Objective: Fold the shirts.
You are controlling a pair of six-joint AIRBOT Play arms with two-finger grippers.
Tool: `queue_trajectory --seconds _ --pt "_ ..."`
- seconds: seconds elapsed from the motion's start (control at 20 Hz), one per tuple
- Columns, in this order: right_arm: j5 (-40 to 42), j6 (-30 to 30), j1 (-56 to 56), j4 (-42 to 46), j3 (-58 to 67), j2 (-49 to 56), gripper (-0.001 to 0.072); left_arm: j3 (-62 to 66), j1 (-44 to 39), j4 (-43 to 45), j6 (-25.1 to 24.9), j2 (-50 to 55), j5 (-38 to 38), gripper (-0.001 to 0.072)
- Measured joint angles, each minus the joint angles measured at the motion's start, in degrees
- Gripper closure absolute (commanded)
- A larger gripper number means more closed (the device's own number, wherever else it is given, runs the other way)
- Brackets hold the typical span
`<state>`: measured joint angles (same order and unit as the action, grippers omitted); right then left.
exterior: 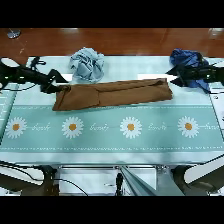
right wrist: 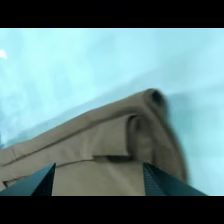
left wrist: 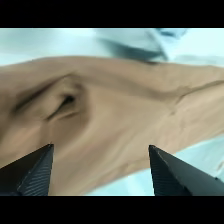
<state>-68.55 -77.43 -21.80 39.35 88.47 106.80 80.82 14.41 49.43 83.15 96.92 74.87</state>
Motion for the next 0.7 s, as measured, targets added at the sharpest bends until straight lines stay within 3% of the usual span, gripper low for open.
queue_trajectory --seconds 0.2,0.5,0.55,0.6,0.65,0.7 --pt "-2.9 -1.1 -4.1 4.9 1.1 1.0 0.009 -1.8 5.4 5.9 -0.9 -7.7 0.9 0.0006" --pt "-6.2 -0.1 -1.0 6.4 1.5 5.0 0.0092 -19.5 1.4 4.9 -4.7 -28.4 -13.7 0.0007" --pt "-6.5 -0.1 0.3 5.6 1.5 5.6 0.0171 -21.7 0.0 4.5 -4.9 -30.6 -15.3 0.0007" --pt "-7.0 -0.1 1.7 5.8 1.5 5.9 0.0505 -23.4 -1.6 4.7 -5.0 -32.3 -16.3 0.0008" --pt "-6.9 -0.1 3.1 6.7 1.5 6.3 0.0694 -24.5 -3.1 4.6 -5.2 -33.4 -17.5 0.0009" --pt "-6.8 -0.1 4.1 7.3 1.5 6.2 0.0693 -25.5 -4.6 4.2 -5.2 -34.2 -18.4 0.0036"
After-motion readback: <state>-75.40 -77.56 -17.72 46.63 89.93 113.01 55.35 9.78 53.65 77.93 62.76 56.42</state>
